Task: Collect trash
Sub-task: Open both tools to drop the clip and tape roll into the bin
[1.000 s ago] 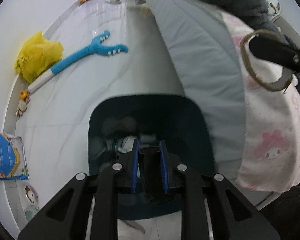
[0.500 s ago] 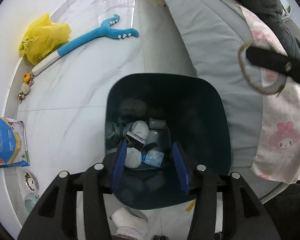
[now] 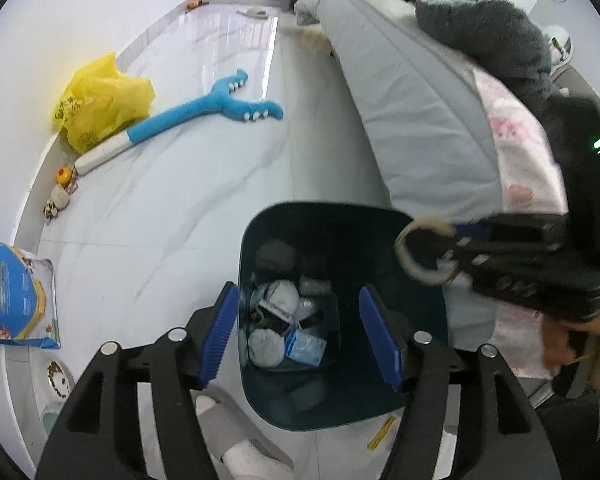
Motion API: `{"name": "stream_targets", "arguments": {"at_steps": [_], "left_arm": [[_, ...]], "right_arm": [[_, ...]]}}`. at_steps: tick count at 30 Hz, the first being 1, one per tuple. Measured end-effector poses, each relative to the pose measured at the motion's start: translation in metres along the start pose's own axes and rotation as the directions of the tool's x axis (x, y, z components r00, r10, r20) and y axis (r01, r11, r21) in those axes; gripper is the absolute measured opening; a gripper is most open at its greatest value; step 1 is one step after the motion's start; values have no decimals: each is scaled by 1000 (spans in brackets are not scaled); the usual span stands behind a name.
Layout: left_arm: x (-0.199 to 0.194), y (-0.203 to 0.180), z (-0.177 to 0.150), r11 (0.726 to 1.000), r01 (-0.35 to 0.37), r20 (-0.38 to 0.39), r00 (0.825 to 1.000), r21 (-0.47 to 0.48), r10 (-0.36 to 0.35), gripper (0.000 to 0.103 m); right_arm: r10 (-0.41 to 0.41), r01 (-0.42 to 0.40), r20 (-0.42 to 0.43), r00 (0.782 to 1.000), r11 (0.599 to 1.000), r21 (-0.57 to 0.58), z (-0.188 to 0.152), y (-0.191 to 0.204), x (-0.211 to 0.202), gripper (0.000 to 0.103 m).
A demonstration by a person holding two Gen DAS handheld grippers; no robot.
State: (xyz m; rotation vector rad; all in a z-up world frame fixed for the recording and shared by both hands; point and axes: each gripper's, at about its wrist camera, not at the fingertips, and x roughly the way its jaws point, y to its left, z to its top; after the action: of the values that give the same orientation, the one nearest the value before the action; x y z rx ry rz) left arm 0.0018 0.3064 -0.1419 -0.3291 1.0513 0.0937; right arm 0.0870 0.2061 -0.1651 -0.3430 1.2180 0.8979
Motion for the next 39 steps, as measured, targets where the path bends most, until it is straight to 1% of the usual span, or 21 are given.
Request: {"name": "stream_targets", "arguments": {"at_steps": [3, 11, 12, 14, 15, 18, 22, 29, 35, 39], "left_arm": [[-10, 0, 3, 1000, 7, 43, 999, -1, -7, 71], [-33, 2, 12, 999, 33, 146, 989, -18, -31, 73], [-36, 2, 13, 999, 35, 157, 987, -18, -32, 73], [-43, 1, 16, 999, 47, 184, 982, -27, -41, 74], [-47, 1, 17, 998, 54, 195, 980, -30, -47, 75], [-57, -4, 22, 998, 62, 232, 971, -24, -54, 76], [-68, -13, 28, 998, 63, 276, 960, -14, -56, 76], [-83, -30, 38, 998, 63, 346, 936, 9, -62, 77], [-96, -56, 44, 997, 58, 404, 912, 55, -75, 80], [-99, -69, 47, 995, 56, 423, 902, 80, -85, 82]], "right_arm": [[-5, 5, -19, 1000, 1000, 1, -2, 1, 9, 21], [-18, 18, -61, 998, 1000, 3, -6, 2, 25, 22], [-16, 17, -67, 998, 1000, 7, -7, 1, 26, 23], [-8, 10, -78, 997, 1000, 26, -9, 0, 28, 37], [-4, 7, -82, 997, 999, 32, -10, -1, 29, 42], [8, -5, -92, 996, 999, 38, -13, -2, 29, 45], [12, -10, -84, 996, 999, 33, -14, -3, 23, 49], [30, -29, -39, 999, 999, 27, -14, -5, -1, 53], [39, -40, 58, 998, 999, 17, -10, -10, -39, 56], [44, -47, 123, 991, 999, 17, -9, -19, -64, 58]]}}
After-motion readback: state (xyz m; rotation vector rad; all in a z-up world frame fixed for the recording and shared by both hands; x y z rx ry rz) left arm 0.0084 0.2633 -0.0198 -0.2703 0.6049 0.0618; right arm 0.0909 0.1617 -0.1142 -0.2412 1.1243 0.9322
